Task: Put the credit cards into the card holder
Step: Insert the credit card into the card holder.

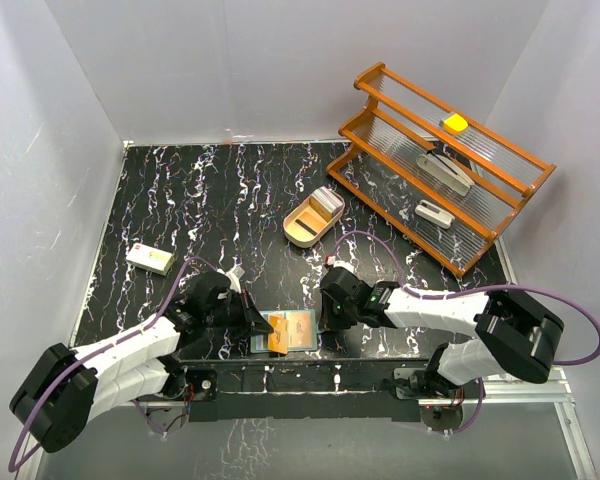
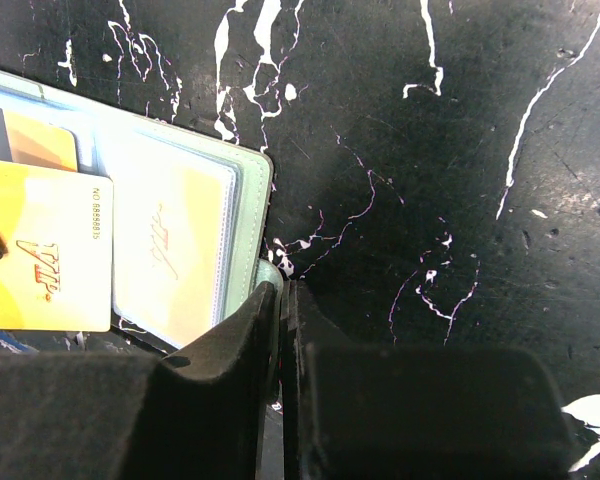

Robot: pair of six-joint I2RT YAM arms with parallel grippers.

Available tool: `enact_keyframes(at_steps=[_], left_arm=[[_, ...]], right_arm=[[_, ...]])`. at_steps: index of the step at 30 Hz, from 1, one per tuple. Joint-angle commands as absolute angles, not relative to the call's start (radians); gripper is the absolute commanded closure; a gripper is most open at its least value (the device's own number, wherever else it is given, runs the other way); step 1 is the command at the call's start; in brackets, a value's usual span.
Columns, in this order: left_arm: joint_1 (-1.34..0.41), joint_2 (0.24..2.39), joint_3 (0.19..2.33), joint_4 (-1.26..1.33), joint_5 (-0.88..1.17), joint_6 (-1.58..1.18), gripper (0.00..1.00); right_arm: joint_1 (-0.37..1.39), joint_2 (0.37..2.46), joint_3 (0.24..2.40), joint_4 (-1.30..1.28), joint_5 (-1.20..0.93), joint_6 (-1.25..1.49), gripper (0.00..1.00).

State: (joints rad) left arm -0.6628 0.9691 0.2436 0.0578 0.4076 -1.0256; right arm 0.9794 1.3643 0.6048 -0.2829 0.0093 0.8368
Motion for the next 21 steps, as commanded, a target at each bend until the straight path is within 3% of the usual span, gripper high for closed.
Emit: enact_keyframes(at_steps=[1, 21], left_arm=[[-0.655, 0.961, 0.279, 0.010, 0.425, -1.003, 1.00], [-0.644, 1.020, 0.282, 0.059, 0.434, -0.969, 1.00]], right_arm=[[0.986, 1.353, 0.591, -0.290, 0.029, 0.831, 0.95], [0.988, 1.346, 0.582, -0.273, 0.018, 0.837, 0.96]])
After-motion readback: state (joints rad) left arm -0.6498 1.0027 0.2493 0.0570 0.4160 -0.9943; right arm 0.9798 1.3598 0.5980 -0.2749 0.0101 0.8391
